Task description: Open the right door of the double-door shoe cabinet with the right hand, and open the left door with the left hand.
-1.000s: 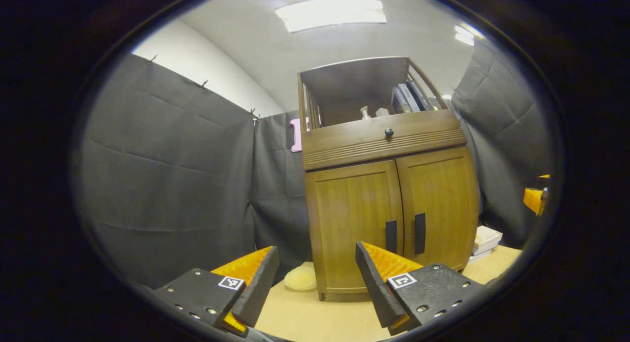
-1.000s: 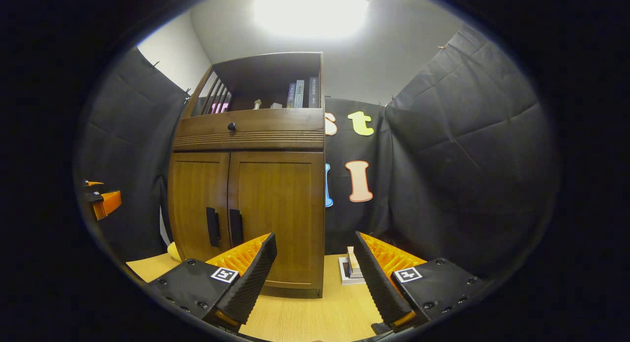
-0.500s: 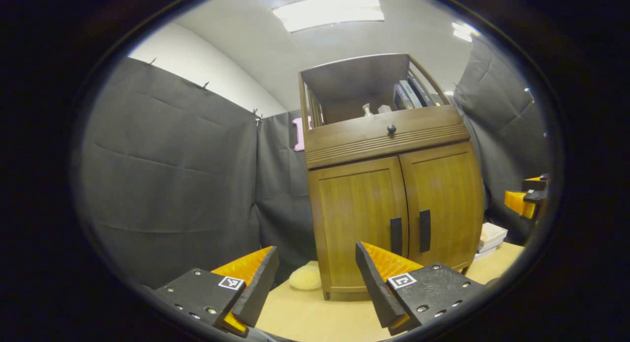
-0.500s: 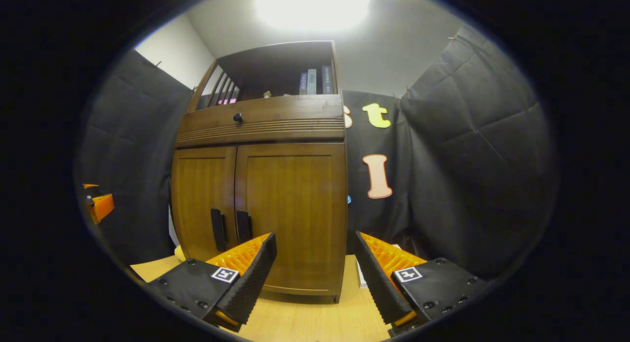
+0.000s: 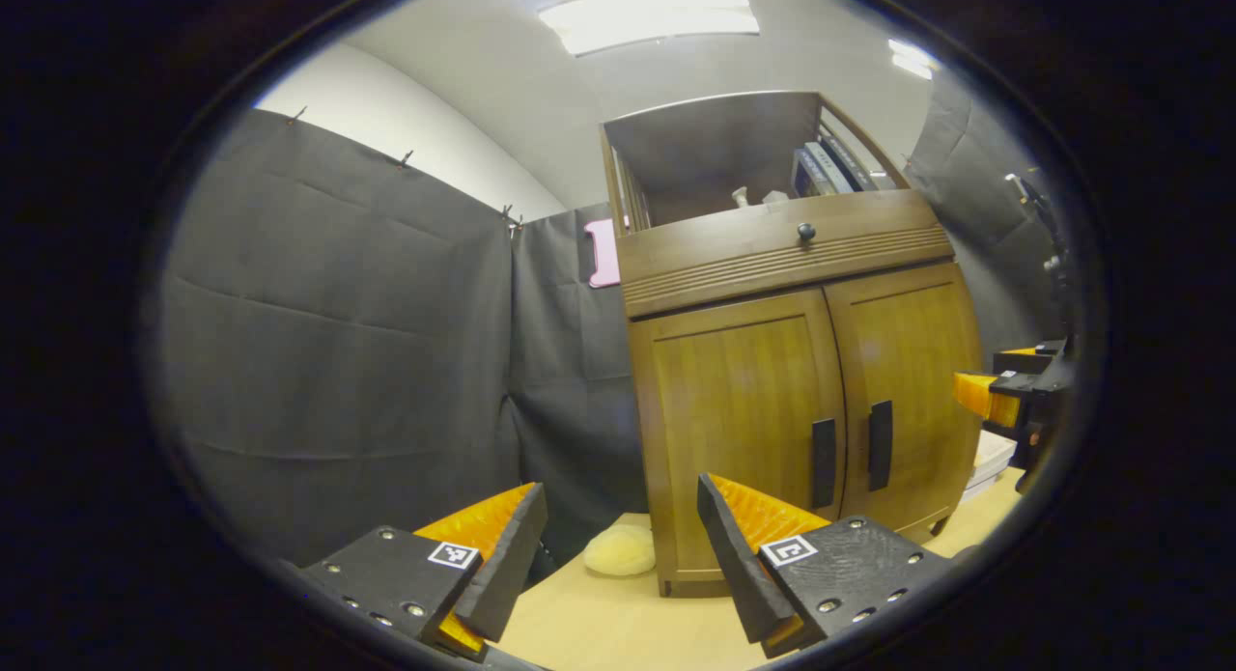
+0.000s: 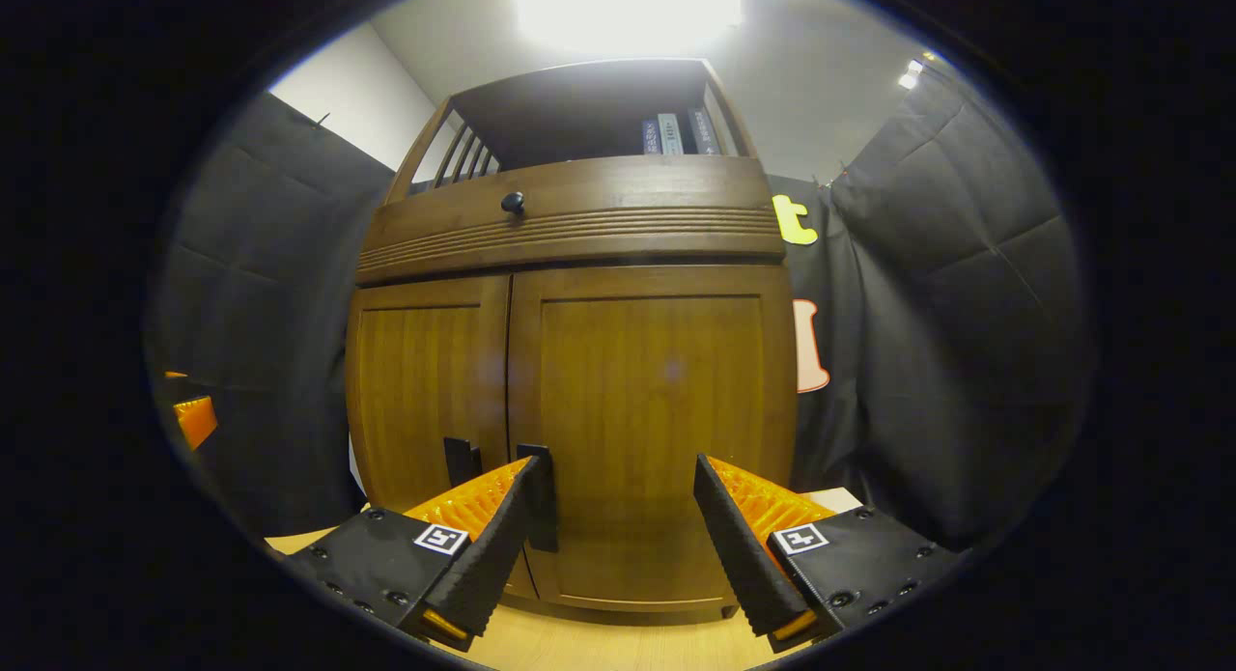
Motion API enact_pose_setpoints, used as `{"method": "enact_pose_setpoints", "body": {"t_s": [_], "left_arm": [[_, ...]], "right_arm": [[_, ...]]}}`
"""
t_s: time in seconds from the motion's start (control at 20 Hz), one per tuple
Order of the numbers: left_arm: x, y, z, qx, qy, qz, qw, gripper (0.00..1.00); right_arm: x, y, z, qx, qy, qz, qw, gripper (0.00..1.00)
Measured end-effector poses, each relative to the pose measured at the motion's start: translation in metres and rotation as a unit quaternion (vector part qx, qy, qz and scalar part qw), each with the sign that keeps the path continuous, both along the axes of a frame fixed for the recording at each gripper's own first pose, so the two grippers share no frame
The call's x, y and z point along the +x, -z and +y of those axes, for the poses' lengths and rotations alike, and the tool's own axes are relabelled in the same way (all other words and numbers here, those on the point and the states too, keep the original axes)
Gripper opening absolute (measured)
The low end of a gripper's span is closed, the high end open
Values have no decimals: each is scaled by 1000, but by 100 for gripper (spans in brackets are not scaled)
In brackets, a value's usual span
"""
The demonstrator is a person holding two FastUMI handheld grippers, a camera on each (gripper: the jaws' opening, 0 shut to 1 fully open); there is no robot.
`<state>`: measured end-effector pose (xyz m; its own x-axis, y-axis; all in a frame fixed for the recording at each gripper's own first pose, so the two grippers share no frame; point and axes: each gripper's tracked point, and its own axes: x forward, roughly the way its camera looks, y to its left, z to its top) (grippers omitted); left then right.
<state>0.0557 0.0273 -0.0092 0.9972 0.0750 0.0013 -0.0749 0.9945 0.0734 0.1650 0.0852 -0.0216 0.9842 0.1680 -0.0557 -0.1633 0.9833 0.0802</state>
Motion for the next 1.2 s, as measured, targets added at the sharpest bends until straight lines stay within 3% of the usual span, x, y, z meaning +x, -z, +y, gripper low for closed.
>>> {"method": "enact_pose_setpoints", "body": {"t_s": [0.3,0.85,1.1,1.15,1.2], "left_arm": [[17,11,33,2,-16,9,1000,92],[53,37,49,3,-20,28,999,90],[63,41,48,2,-12,34,999,89],[65,42,48,3,-10,35,999,88],[67,43,47,4,-8,36,999,88]], "right_arm": [[36,21,35,-5,-9,12,1000,99],[82,68,69,-1,-3,67,998,99],[89,90,78,10,-9,100,995,73],[90,93,81,13,-13,112,994,73],[88,93,85,24,-21,117,993,63]]}}
